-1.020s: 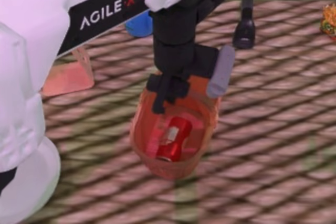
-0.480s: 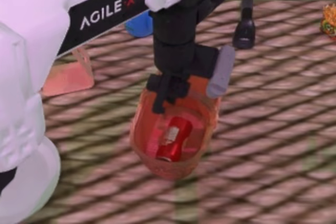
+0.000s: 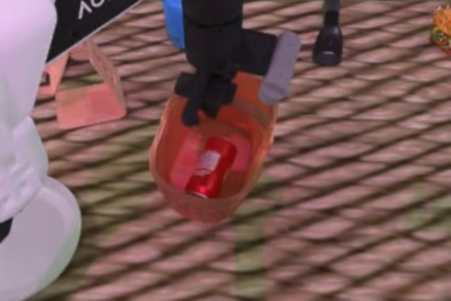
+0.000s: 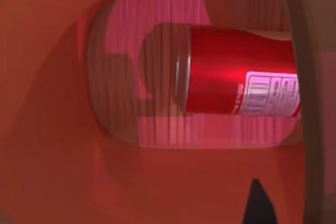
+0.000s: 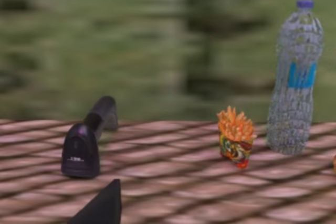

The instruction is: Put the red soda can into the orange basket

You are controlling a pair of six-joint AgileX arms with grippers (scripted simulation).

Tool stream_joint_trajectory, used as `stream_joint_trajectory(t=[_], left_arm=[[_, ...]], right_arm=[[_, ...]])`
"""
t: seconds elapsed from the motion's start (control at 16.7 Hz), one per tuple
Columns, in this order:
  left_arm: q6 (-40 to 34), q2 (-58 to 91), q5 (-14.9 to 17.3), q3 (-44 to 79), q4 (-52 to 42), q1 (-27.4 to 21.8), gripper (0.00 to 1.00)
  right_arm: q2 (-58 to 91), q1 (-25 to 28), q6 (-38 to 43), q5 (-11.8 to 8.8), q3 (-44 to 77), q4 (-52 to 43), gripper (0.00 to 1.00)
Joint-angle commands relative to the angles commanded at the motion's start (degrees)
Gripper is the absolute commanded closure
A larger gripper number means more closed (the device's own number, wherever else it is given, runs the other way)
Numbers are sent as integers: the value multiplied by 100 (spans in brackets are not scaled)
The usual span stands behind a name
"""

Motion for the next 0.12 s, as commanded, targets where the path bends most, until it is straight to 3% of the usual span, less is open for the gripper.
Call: stream_joint_trajectory(t=[0.12], left_arm=[[17,-31,5,98,-99,42,100]], right_arm=[[0,0,0,0,0,0,0]])
